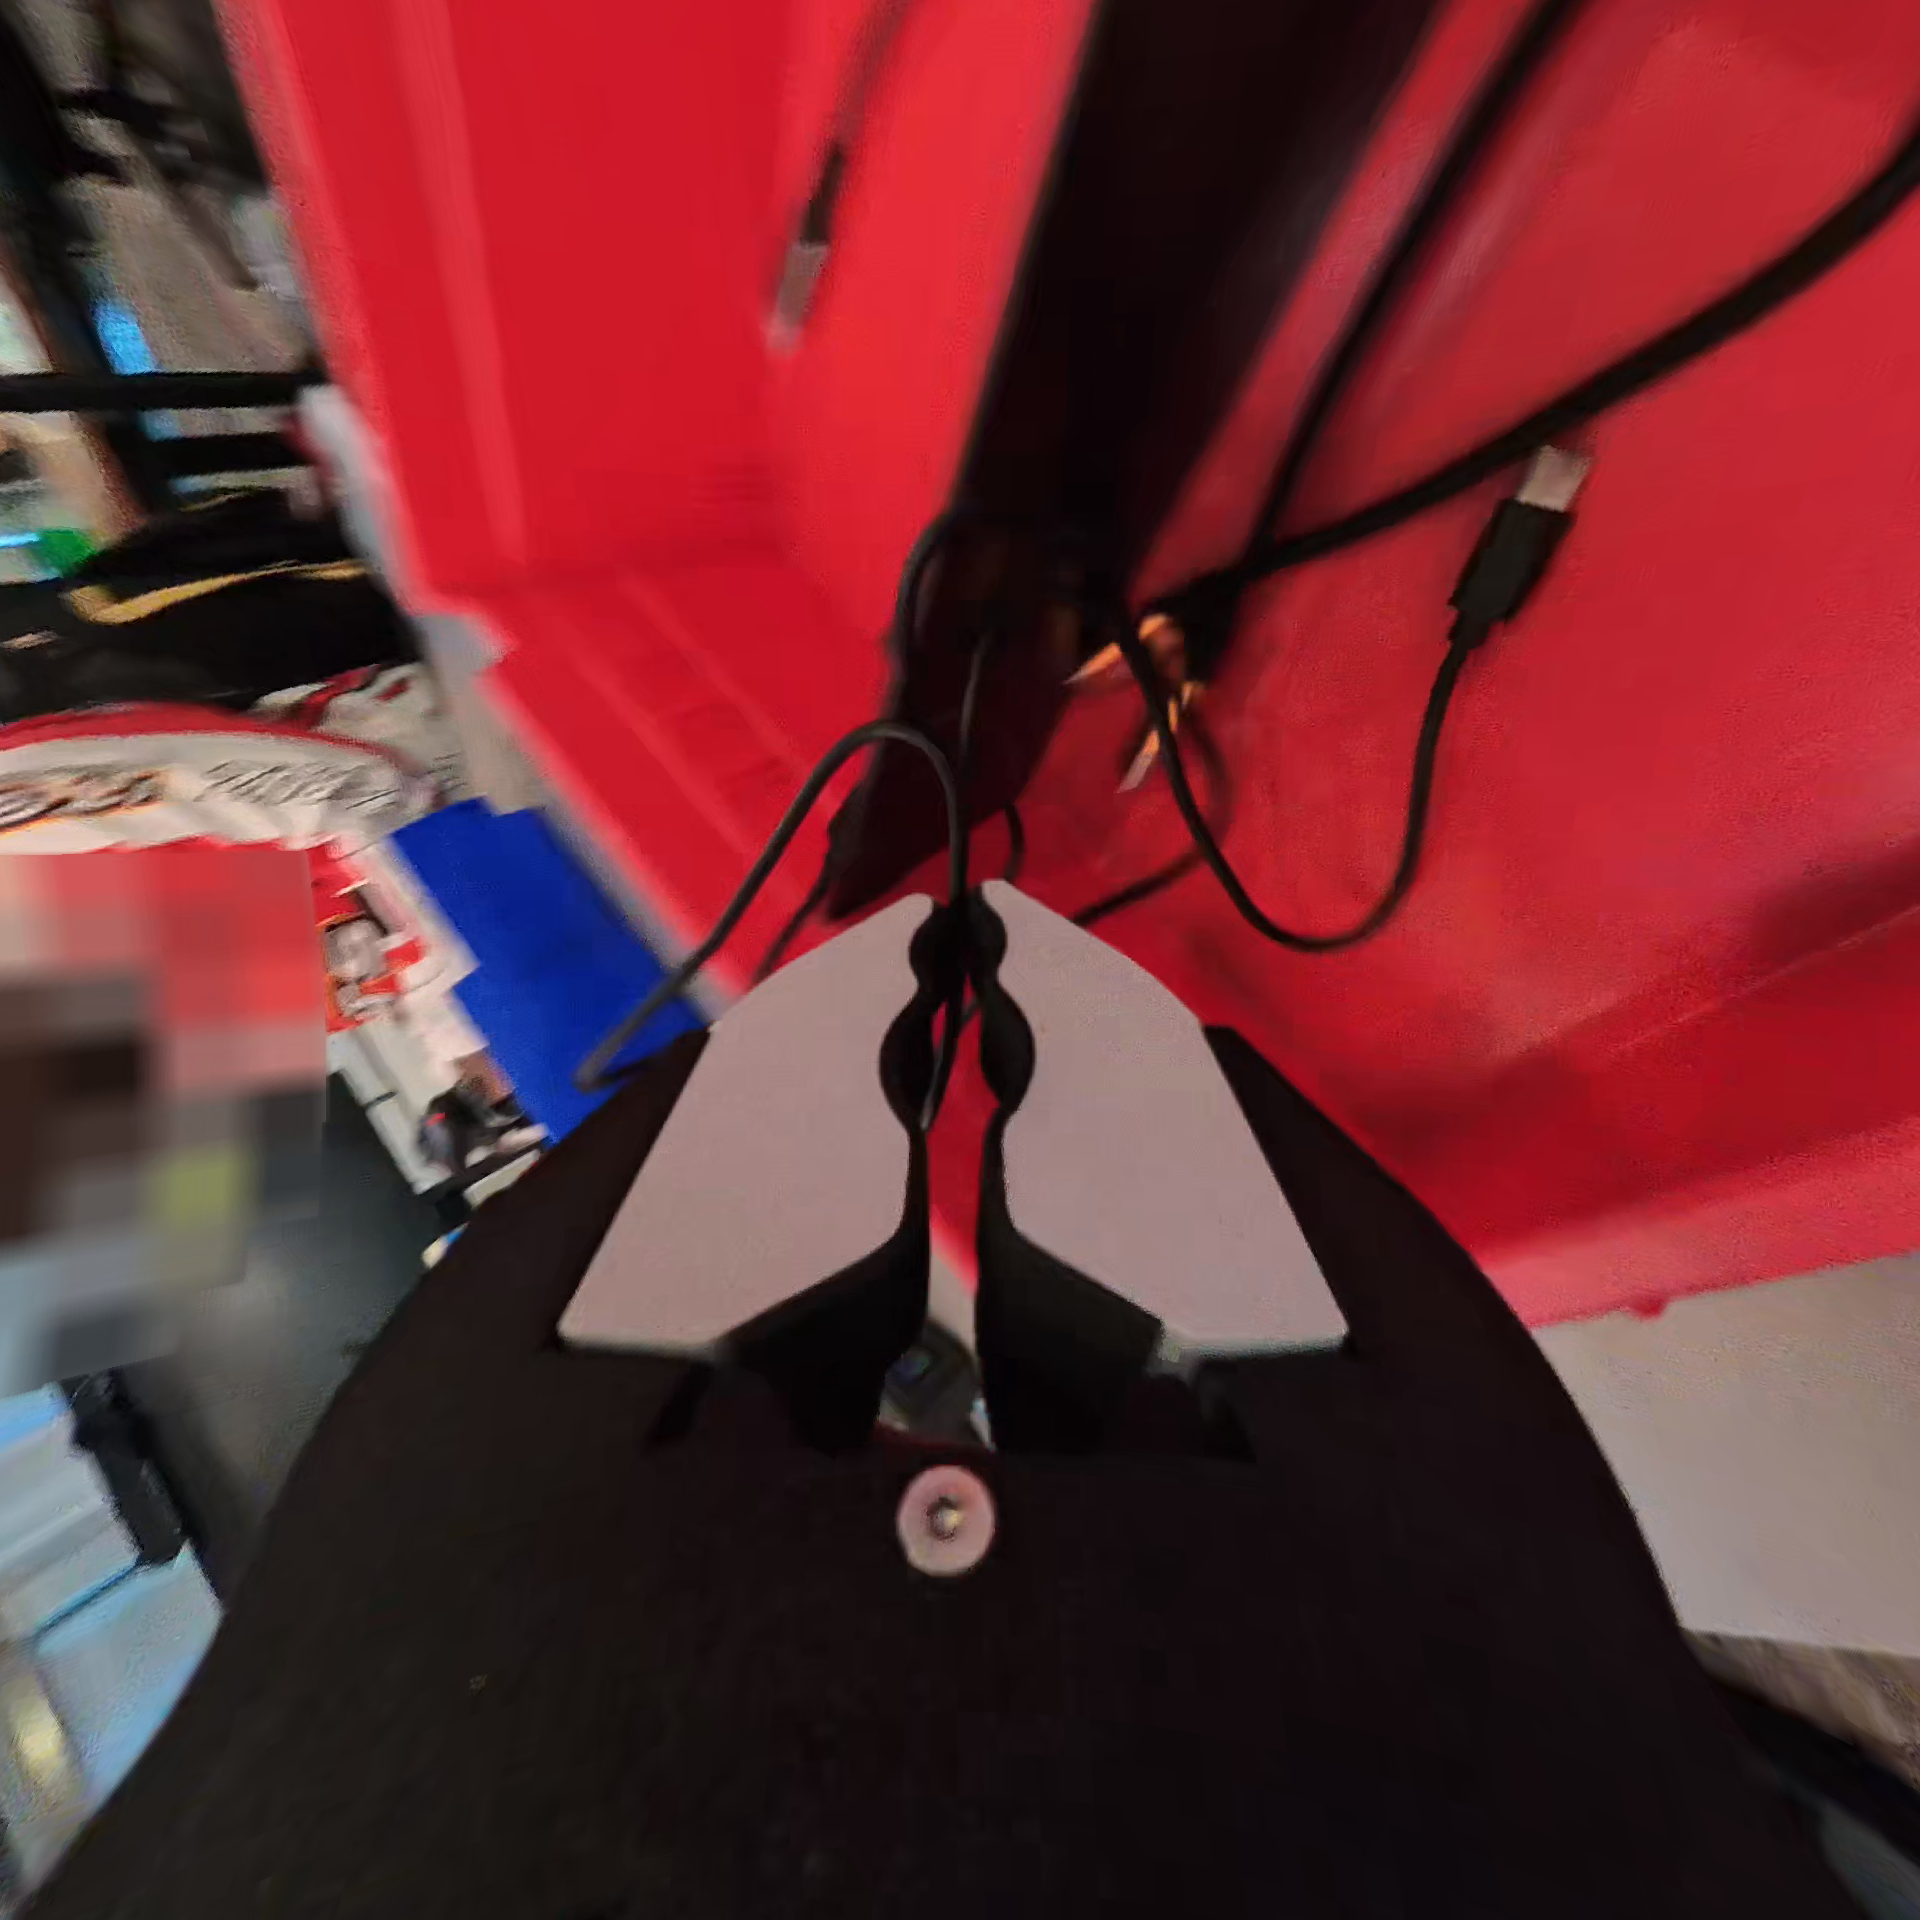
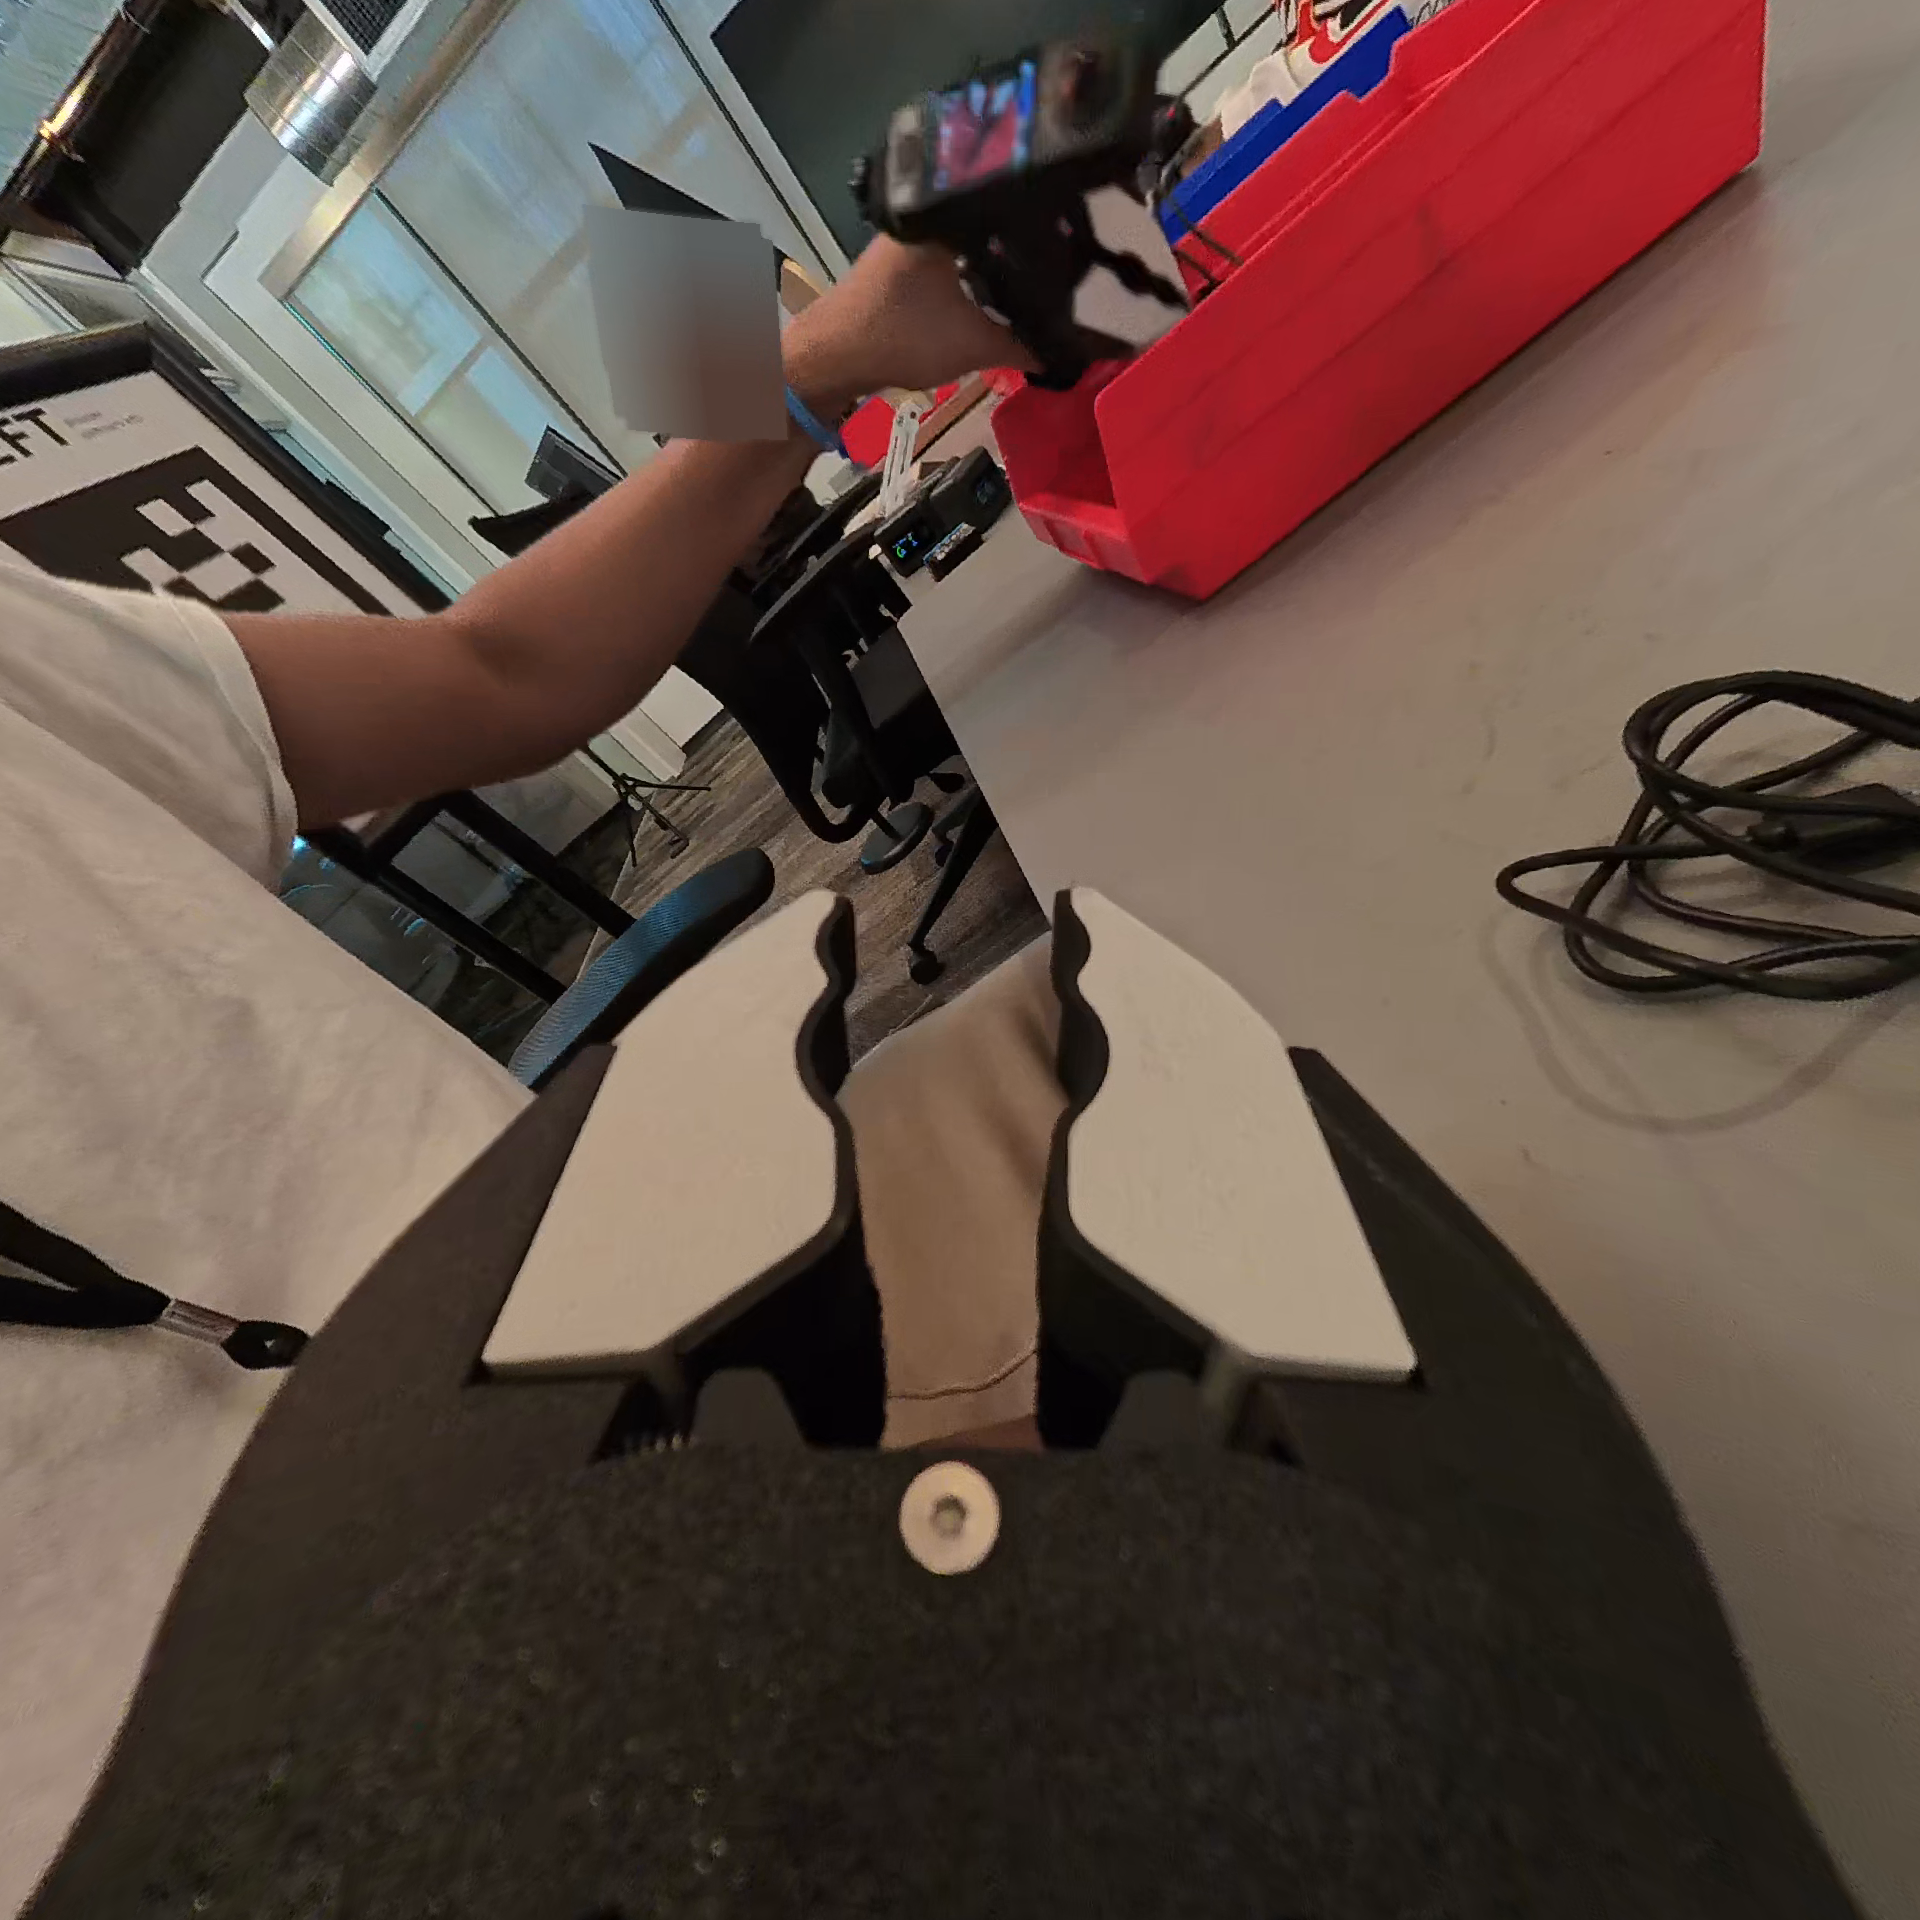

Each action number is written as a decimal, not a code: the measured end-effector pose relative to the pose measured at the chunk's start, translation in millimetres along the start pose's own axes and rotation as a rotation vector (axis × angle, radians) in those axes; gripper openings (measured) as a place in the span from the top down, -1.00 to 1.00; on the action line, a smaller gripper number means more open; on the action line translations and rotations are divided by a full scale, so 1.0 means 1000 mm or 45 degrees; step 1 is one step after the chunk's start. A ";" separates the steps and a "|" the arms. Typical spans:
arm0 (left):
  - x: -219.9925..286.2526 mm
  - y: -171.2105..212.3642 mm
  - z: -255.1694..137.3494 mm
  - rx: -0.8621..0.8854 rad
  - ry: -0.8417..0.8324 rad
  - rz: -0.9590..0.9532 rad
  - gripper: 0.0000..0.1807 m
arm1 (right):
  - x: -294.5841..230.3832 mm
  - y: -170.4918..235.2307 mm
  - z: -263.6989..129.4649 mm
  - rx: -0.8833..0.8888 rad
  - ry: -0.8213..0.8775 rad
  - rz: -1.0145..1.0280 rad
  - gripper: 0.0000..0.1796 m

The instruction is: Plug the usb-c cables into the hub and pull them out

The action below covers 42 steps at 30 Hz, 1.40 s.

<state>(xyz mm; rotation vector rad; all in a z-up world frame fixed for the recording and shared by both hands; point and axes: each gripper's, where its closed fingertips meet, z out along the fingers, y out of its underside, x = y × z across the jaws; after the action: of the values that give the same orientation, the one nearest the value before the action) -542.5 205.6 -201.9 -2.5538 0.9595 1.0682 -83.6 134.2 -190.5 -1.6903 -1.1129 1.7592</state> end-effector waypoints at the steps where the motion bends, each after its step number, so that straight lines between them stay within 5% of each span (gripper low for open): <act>1: -0.014 0.002 -0.016 0.015 -0.081 -0.023 0.98 | 0.000 -0.001 -0.001 0.007 -0.004 0.005 0.61; 6: -0.073 0.002 -0.121 0.137 -0.403 -0.176 0.98 | -0.001 -0.003 -0.001 0.022 -0.019 0.017 0.61; 10: -0.093 -0.029 -0.216 0.471 -0.499 -0.350 0.99 | -0.003 -0.004 0.001 0.022 -0.041 0.021 0.61; 15: -0.027 -0.133 -0.281 1.052 -0.128 -0.366 0.99 | -0.008 -0.002 0.004 0.004 -0.065 0.011 0.61; 21: 0.126 -0.248 -0.233 1.120 0.435 -0.268 0.98 | -0.010 0.000 0.005 -0.007 -0.070 0.005 0.61; 26: 0.218 -0.284 -0.182 0.965 0.756 -0.365 0.98 | -0.009 0.001 0.001 -0.007 -0.061 0.010 0.61; 32: 0.223 -0.264 -0.197 1.062 0.898 -0.535 0.61 | -0.010 0.000 -0.002 0.007 -0.062 0.017 0.61; 37: 0.192 -0.206 -0.207 1.296 0.857 -0.917 0.64 | -0.010 0.000 -0.001 0.006 -0.065 0.022 0.61; 42: 0.199 -0.157 -0.174 1.201 0.893 -1.186 0.65 | -0.012 0.002 0.005 -0.014 -0.066 0.004 0.61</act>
<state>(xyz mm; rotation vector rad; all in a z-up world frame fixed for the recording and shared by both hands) -240.0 156.2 -224.9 -2.0384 0.1469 -0.4728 -86.0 122.6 -185.7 -1.6625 -1.1446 1.8117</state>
